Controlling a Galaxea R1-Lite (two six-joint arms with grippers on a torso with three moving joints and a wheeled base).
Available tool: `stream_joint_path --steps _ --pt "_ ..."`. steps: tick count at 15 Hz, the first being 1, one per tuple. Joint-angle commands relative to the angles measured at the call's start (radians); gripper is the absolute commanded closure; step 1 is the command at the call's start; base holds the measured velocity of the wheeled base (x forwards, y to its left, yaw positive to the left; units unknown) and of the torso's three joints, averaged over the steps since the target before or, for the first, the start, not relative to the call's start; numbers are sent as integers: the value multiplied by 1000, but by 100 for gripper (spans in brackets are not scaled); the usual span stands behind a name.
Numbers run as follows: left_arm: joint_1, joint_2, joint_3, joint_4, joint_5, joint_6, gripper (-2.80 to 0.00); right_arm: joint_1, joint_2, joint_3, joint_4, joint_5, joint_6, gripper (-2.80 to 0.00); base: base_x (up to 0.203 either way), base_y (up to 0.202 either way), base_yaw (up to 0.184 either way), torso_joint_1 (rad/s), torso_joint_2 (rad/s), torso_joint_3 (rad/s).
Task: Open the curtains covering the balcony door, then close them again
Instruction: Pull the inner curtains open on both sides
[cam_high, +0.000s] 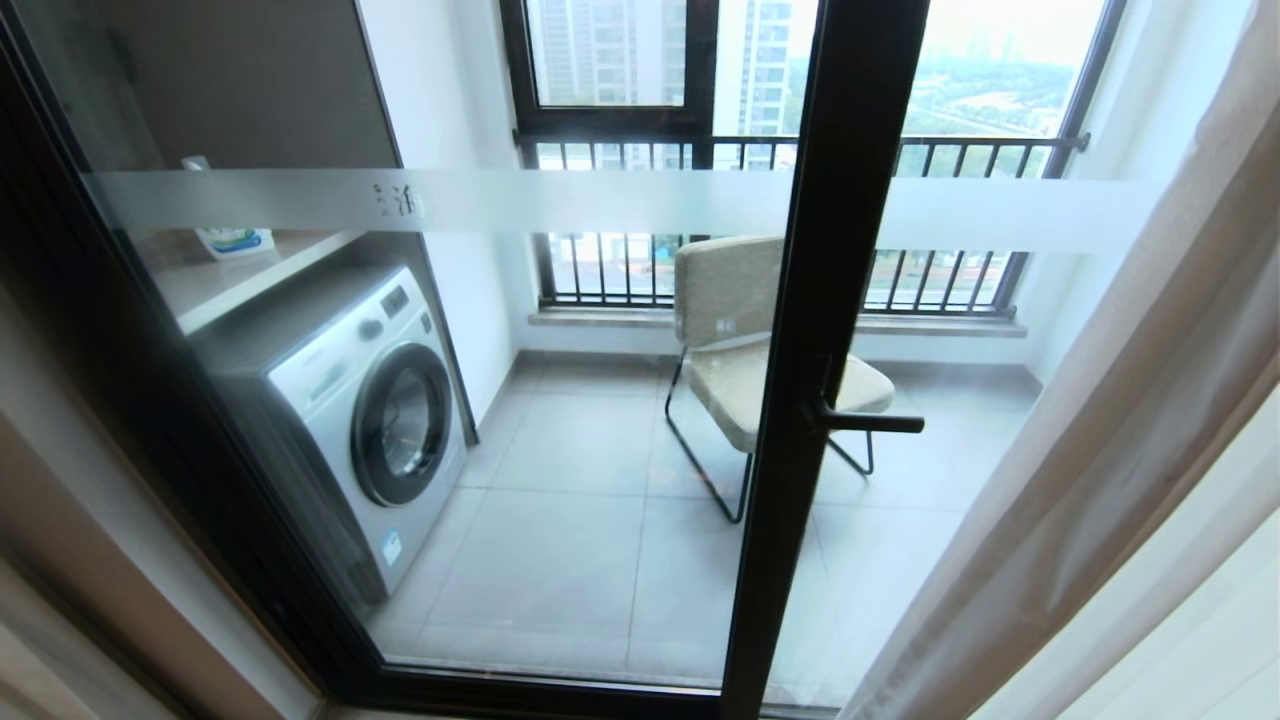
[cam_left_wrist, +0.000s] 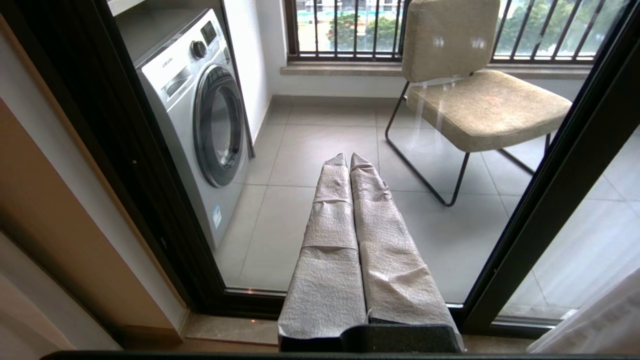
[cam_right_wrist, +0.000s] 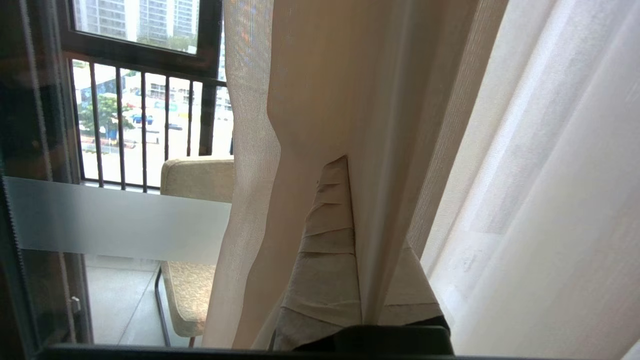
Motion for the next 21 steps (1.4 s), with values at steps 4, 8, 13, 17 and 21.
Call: stream_joint_path --steps 4,8,13,17,21 --pt "0 0 0 0 0 0 0 -43 5 8 -2 1 18 0 0 -190 4 2 2 3" --pt "0 0 0 0 0 -1 0 -84 7 8 -2 0 20 0 0 -190 2 3 2 0" --pt "1 0 0 0 0 -6 0 -115 2 9 5 -2 17 0 0 -190 1 0 1 3" --pt "2 0 0 0 0 -7 0 -167 -2 33 3 -2 12 0 0 -190 1 3 0 3" --pt "0 0 0 0 0 -20 0 -222 -15 55 5 -2 8 0 0 -191 0 0 2 1"
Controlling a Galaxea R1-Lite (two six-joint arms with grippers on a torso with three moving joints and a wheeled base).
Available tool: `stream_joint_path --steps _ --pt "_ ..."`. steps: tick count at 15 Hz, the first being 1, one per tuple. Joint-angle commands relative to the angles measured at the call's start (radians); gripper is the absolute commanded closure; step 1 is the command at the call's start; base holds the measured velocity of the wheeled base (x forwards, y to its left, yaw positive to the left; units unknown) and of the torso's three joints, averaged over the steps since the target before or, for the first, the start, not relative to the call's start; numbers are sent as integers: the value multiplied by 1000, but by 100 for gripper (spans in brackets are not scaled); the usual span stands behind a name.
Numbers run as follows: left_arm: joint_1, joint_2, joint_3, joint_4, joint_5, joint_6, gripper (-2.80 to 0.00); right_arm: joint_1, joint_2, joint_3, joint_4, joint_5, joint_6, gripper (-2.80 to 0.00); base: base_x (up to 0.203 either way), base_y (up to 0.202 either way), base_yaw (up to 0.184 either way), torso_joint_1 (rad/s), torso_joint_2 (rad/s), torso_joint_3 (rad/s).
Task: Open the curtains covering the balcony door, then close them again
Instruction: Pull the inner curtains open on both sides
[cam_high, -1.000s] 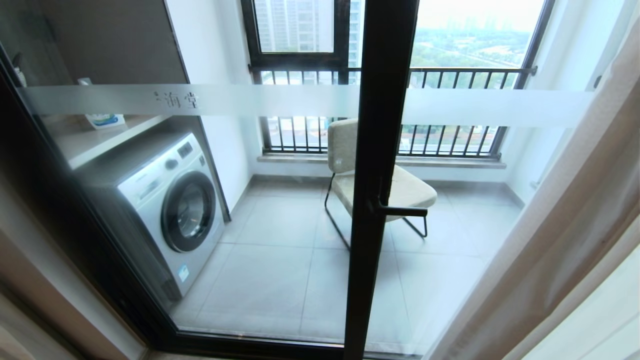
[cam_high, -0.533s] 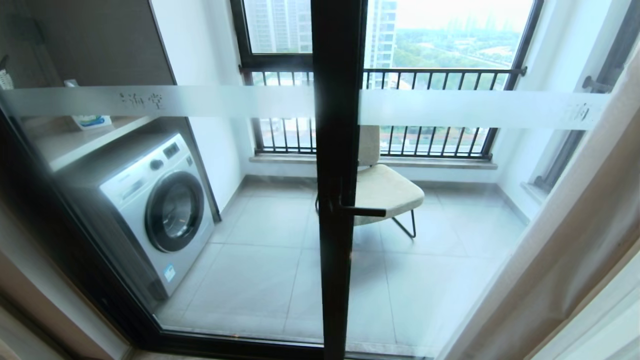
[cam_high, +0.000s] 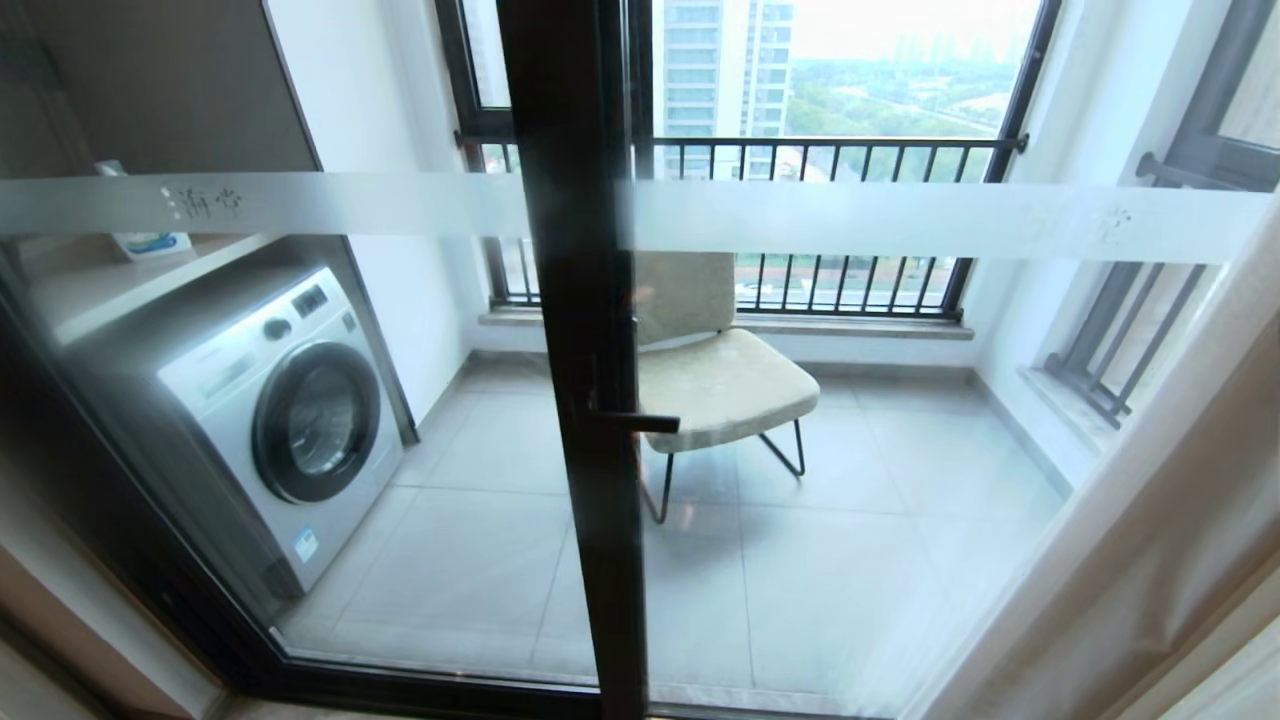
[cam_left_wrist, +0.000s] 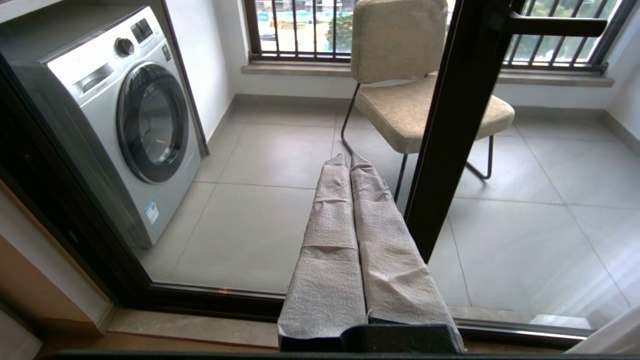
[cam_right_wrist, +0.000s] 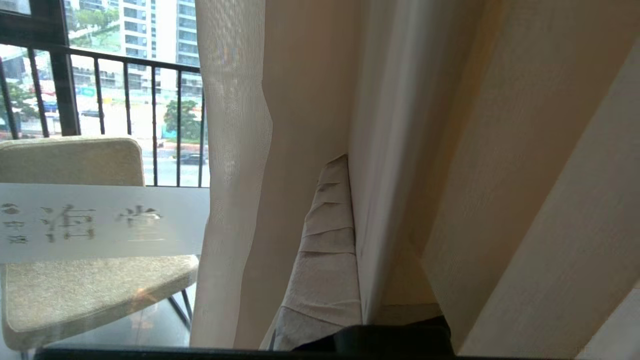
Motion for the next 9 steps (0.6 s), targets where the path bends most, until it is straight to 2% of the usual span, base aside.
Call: stream_joint_path --steps 1,9 --pt "1 0 0 -2 0 -3 0 -29 -2 9 -4 1 -1 0 0 -192 2 7 3 2" --pt "1 0 0 -2 0 -3 0 -64 -3 9 -4 2 0 0 0 -190 0 2 1 2"
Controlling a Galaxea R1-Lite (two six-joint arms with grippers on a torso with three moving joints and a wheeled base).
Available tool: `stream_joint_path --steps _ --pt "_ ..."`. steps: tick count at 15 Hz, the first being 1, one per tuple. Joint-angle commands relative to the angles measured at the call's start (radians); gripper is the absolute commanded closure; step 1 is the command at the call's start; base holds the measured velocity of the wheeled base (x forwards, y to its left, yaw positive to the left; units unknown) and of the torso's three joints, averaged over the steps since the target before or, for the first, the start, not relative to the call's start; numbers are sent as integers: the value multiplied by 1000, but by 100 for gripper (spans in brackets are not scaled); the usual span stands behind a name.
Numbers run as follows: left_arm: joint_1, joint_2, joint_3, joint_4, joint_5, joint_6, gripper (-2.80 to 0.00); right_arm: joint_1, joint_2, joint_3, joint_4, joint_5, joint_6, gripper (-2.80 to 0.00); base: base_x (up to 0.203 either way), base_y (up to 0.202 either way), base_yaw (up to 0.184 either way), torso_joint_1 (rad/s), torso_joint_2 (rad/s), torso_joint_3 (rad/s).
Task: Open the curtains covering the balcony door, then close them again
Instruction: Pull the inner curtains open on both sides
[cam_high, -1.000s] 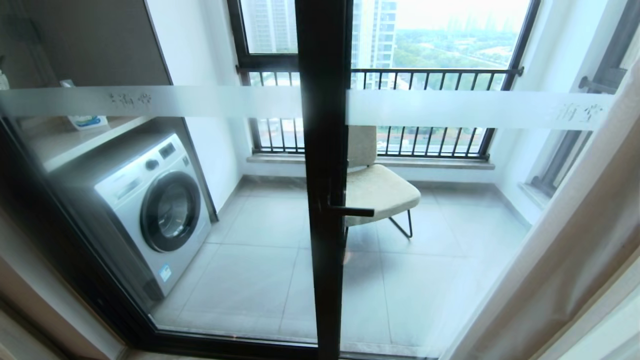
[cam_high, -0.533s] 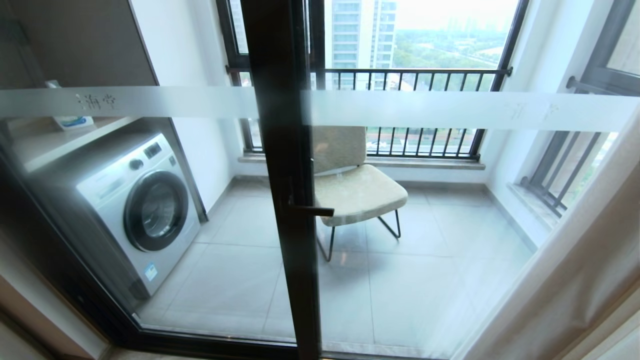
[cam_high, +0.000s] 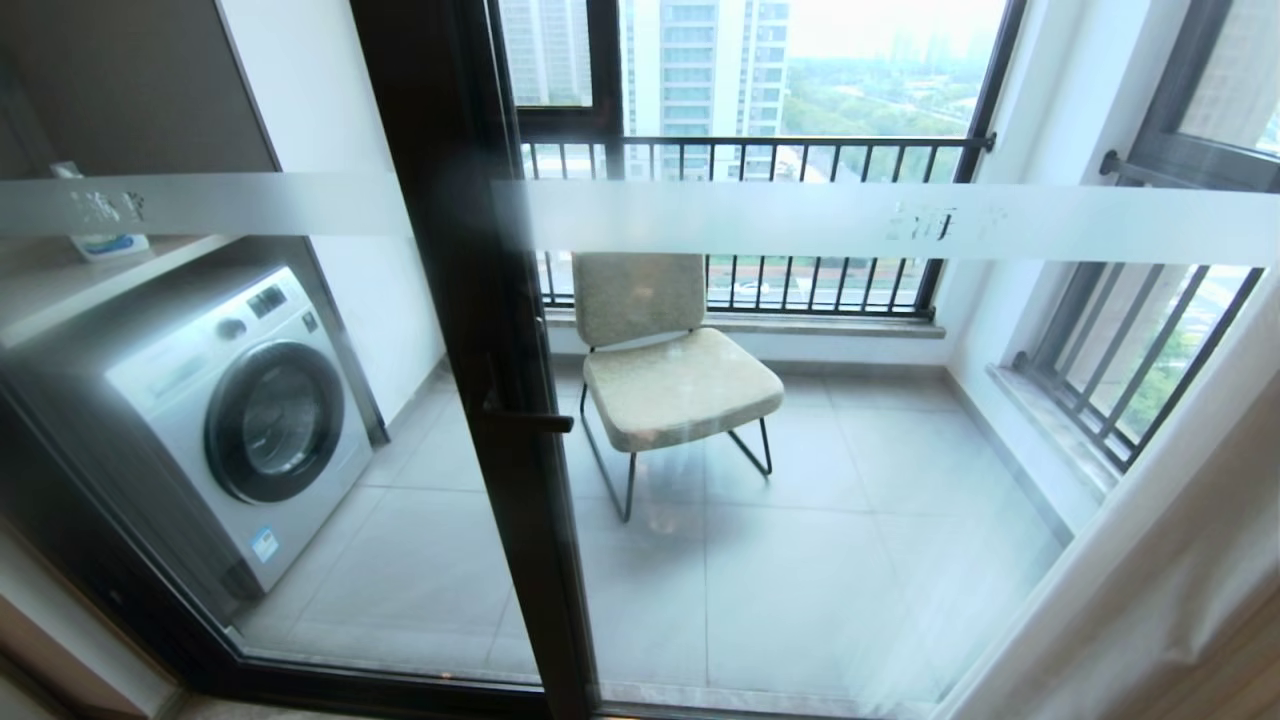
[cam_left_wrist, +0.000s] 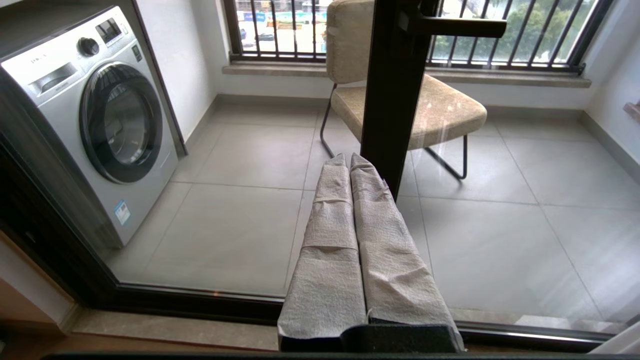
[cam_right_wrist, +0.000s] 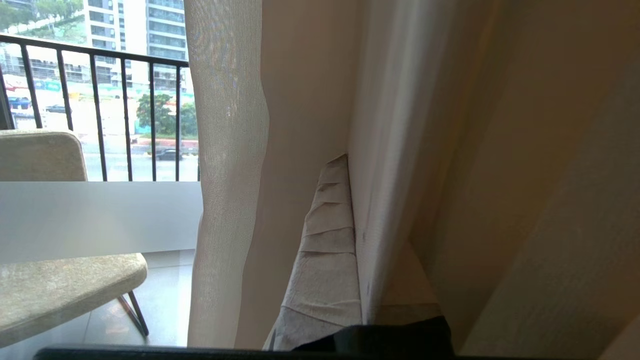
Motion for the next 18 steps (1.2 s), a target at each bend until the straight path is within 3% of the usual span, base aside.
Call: stream_joint_path --steps 1,18 --pt "0 0 0 0 0 0 0 -7 2 0 -6 1 -1 0 0 -193 -2 5 7 2" --pt "0 0 0 1 0 2 0 -8 -1 26 -18 3 -1 0 0 -192 1 2 2 1"
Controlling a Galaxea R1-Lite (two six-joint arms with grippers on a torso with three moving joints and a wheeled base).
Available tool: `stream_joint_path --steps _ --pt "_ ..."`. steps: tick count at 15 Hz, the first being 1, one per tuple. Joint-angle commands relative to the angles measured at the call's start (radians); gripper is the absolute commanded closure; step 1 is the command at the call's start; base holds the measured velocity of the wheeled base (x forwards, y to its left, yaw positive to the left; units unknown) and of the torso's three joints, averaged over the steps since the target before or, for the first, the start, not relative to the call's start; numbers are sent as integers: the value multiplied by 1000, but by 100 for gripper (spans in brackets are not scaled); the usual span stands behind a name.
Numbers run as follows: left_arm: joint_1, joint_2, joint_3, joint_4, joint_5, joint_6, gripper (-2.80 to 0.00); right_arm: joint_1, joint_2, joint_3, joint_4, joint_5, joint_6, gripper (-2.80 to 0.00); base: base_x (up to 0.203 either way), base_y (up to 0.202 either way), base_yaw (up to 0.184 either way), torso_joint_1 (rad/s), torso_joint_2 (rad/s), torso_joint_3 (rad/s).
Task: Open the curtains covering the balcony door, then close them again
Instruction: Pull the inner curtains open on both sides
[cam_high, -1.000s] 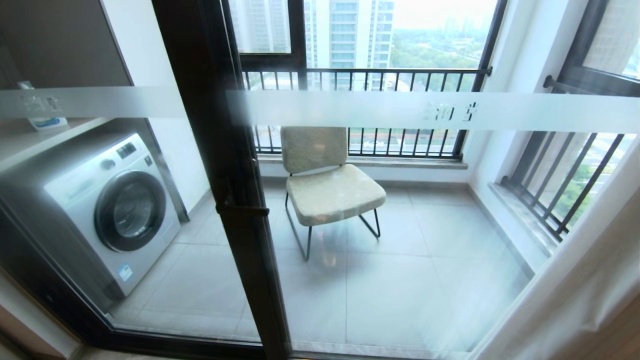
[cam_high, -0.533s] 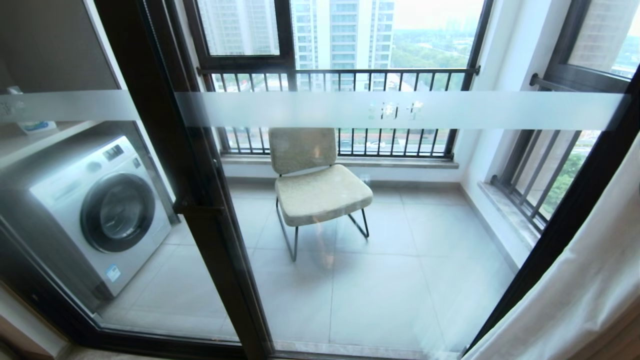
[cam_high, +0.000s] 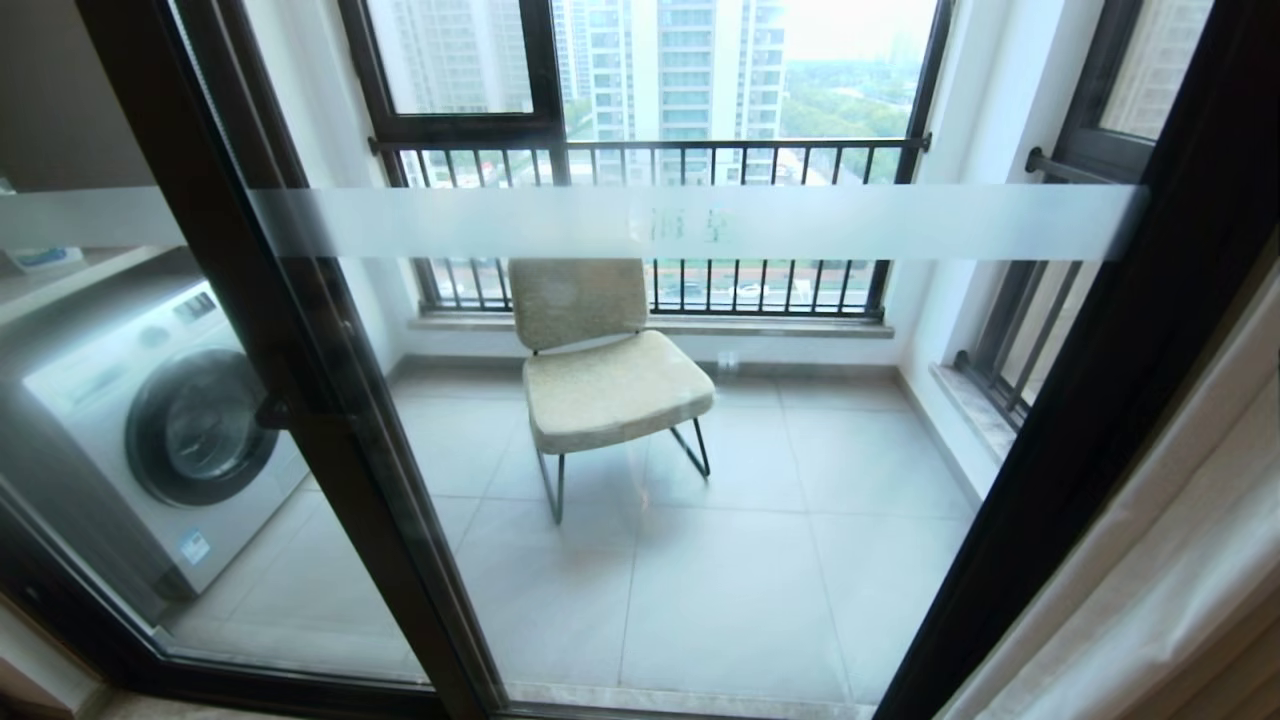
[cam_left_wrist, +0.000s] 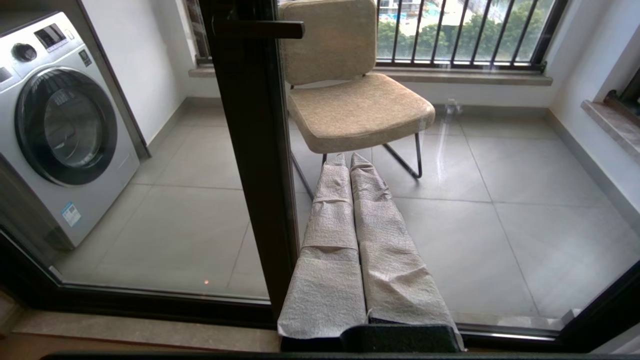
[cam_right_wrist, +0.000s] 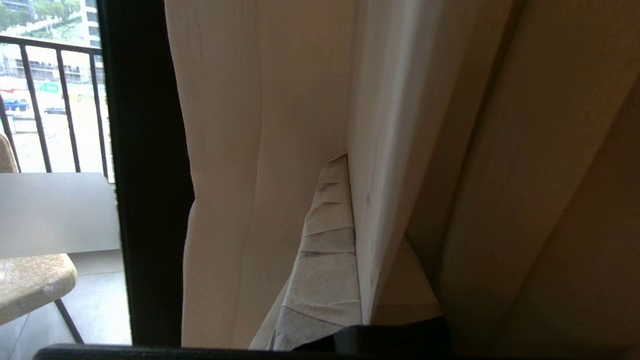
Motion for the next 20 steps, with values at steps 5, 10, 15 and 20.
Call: stream_joint_path --steps 5,10,15,20 --pt "1 0 0 0 0 -1 0 0 -7 5 -4 1 0 0 0 -72 0 2 2 1" --pt "1 0 0 0 0 -1 0 0 -12 4 -3 1 2 0 0 0 0 0 0 0" --pt "1 0 0 0 0 -1 0 -1 -53 2 9 1 5 0 0 0 0 0 0 0" --pt "1 0 0 0 0 -1 0 -48 -73 -3 9 7 3 0 0 0 0 0 0 0"
